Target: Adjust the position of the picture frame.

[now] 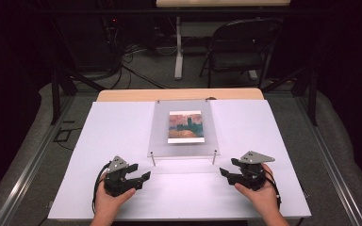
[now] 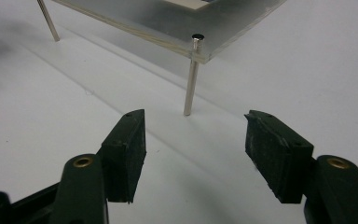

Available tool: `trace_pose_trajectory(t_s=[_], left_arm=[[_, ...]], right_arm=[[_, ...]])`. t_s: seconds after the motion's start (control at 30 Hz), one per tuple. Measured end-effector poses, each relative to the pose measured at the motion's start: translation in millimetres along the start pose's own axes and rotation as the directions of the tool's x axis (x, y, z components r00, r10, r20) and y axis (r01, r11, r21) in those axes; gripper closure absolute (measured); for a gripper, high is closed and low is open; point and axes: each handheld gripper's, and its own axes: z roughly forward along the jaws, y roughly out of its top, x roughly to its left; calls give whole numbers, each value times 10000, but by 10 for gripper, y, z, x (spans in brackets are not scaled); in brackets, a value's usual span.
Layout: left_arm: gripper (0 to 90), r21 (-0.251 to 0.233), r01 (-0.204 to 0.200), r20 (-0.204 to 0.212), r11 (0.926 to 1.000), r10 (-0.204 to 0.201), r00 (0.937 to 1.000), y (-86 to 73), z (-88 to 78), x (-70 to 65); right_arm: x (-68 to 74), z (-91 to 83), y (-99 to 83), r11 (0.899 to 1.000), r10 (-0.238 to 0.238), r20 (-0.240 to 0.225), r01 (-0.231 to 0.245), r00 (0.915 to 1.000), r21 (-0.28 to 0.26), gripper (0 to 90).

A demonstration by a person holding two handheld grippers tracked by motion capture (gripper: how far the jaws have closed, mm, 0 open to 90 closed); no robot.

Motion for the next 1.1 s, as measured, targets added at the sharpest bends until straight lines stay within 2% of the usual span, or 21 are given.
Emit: trace_pose_trajectory(t_s=[0.13,0.3,0.47,0.57,0.63,0.8,0.93,1.1], left_arm=[[362,-177,153,32,9997,-153,9999,27,-76,28],[371,-356,187,-66,9992,-189,9998,100,-124,64],[370,-566,453,78,9974,-449,9990,196,-158,122],[368,-665,370,-45,9971,-374,9993,256,-155,150],[369,-625,161,-329,9979,-182,9993,294,-137,162],[371,-735,321,-63,9968,-326,9994,346,-86,200],[387,-643,414,139,9971,-406,9991,387,-57,226],[395,-667,263,225,9974,-248,9994,504,-25,262]], right_arm=[[-32,-33,14,9999,147,15,-146,9999,-60,393],[-92,-121,58,9998,190,307,-188,9993,-91,386],[-138,-180,105,9995,272,361,-267,9990,-155,369],[-167,-173,132,9985,503,158,-500,9986,-228,361],[-180,-156,146,9982,504,103,-500,9987,-345,361],[-189,-109,141,9984,509,143,-505,9986,-273,361],[-178,-76,164,9987,499,170,-498,9986,-71,361],[-162,-53,270,9995,290,252,-287,9993,-123,366]])
